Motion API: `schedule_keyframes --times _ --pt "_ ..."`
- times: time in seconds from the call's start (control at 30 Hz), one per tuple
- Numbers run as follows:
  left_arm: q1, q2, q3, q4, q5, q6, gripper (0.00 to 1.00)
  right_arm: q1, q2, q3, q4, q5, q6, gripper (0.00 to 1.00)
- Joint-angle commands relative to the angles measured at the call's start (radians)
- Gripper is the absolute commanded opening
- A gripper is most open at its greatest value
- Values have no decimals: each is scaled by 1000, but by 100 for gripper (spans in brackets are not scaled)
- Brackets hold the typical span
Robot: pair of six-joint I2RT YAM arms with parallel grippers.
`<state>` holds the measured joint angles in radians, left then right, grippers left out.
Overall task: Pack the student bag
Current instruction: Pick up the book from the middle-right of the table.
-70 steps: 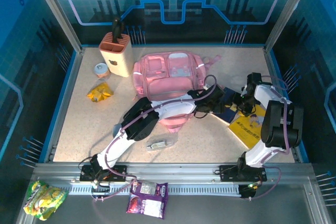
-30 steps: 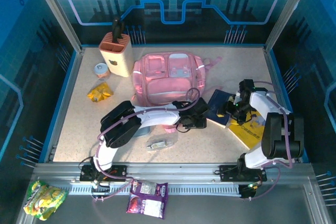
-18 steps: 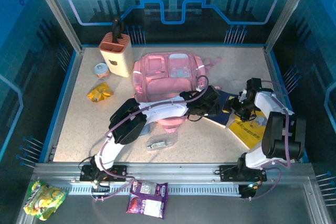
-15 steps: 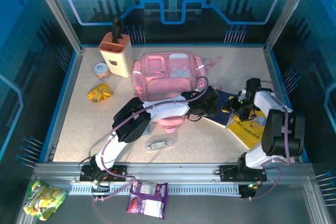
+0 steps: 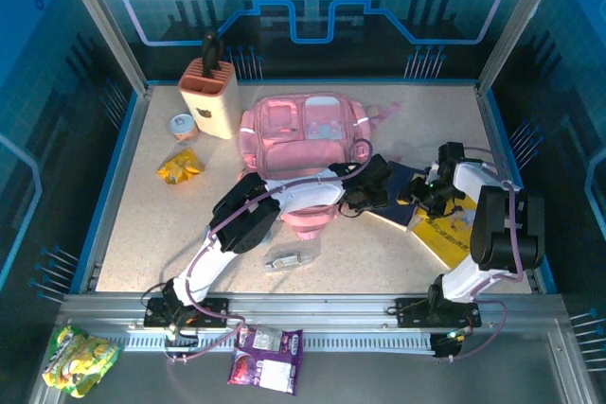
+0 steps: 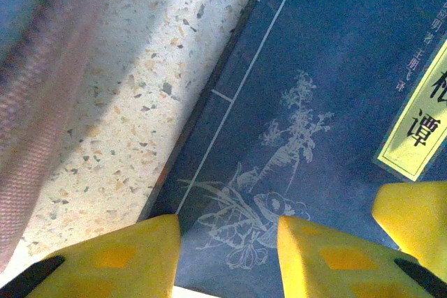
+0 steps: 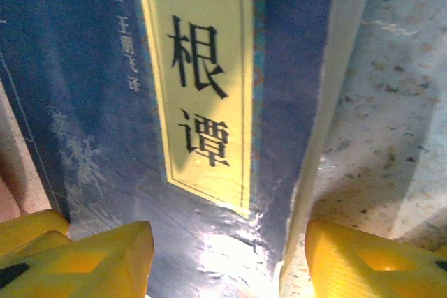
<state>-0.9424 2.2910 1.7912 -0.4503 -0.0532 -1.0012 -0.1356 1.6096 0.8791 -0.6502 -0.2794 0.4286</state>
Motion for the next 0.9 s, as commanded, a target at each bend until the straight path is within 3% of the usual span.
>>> schedule_keyframes --times 0.0,0.5,0.6,0.87 --pt "5 36 9 -69 27 -28 41 11 -36 19 5 -39 4 60" --pt "7 36 0 -70 32 -25 38 -11 -117 68 -50 -171 -18 51" --pt "7 38 1 -69 36 -24 38 -19 -110 61 -42 -215 -26 47" --pt "7 37 -1 -58 47 -24 37 -31 -95 38 -29 -189 -38 34"
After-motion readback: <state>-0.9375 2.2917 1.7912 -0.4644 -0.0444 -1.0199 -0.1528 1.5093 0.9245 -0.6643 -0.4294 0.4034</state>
